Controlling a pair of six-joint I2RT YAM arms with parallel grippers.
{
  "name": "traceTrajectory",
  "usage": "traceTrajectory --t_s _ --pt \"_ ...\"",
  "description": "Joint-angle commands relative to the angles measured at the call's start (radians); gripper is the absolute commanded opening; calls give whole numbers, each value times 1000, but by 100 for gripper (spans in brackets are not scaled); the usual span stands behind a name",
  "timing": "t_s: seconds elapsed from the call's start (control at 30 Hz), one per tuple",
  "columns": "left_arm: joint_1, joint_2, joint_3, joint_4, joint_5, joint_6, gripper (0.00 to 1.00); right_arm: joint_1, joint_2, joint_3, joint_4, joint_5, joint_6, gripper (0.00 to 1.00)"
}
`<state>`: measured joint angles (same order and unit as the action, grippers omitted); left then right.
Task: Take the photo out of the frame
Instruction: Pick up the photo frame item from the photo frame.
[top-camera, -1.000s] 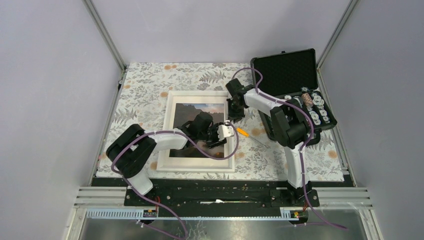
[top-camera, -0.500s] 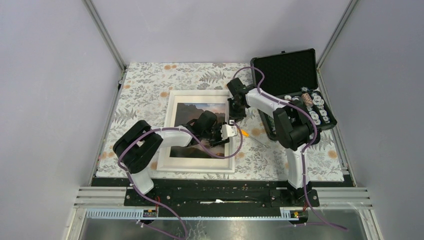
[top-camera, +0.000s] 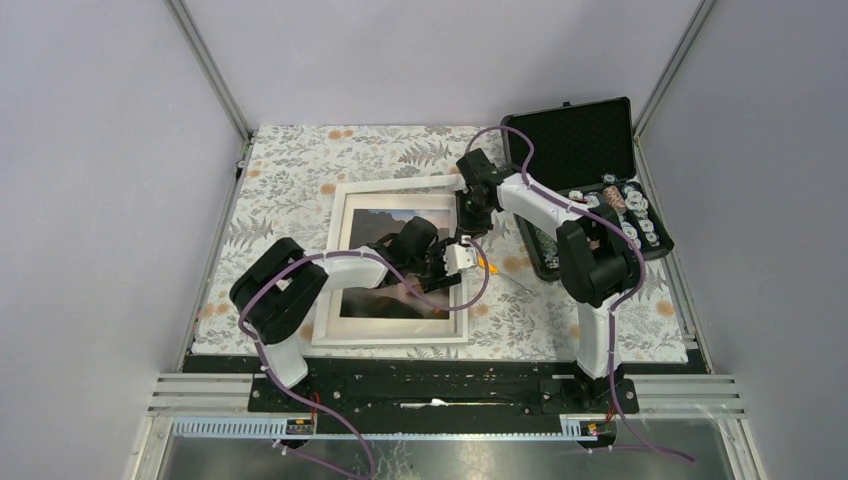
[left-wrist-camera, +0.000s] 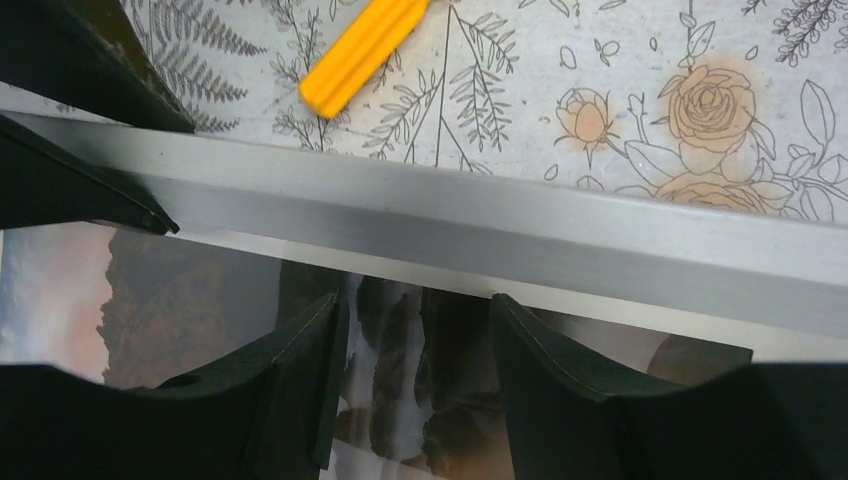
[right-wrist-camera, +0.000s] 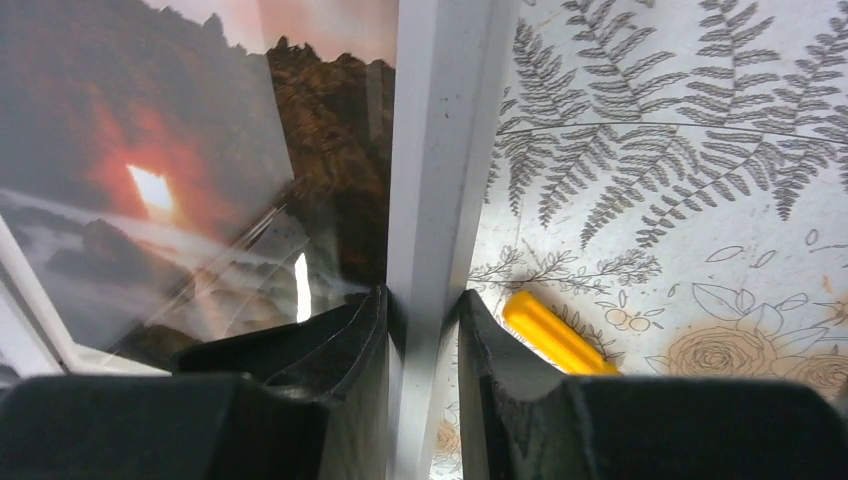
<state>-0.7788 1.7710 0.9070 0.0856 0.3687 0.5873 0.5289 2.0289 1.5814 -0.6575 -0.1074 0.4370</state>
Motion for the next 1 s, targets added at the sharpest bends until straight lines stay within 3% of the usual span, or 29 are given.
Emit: traceTrajectory --t_s 0.0,0.13,0.23,0.47,0.67,0.97 --pt "15 -82 1 -80 -26 -27 62 -8 -84 51 6 -151 -11 0" --pt "82 -243 85 -297 69 -22 67 -24 -64 60 10 -172 -7 0" --pt "122 -357 107 -511 132 69 69 -30 -52 67 10 -178 -3 0" --pt "138 -586 -5 -958 168 303 73 -38 -43 59 10 -197 23 0" --pt "83 -653 -145 -962 56 262 87 -41 -38 53 10 -204 33 0" --pt "25 -595 -249 -914 -6 255 81 -40 -38 26 12 -213 43 0"
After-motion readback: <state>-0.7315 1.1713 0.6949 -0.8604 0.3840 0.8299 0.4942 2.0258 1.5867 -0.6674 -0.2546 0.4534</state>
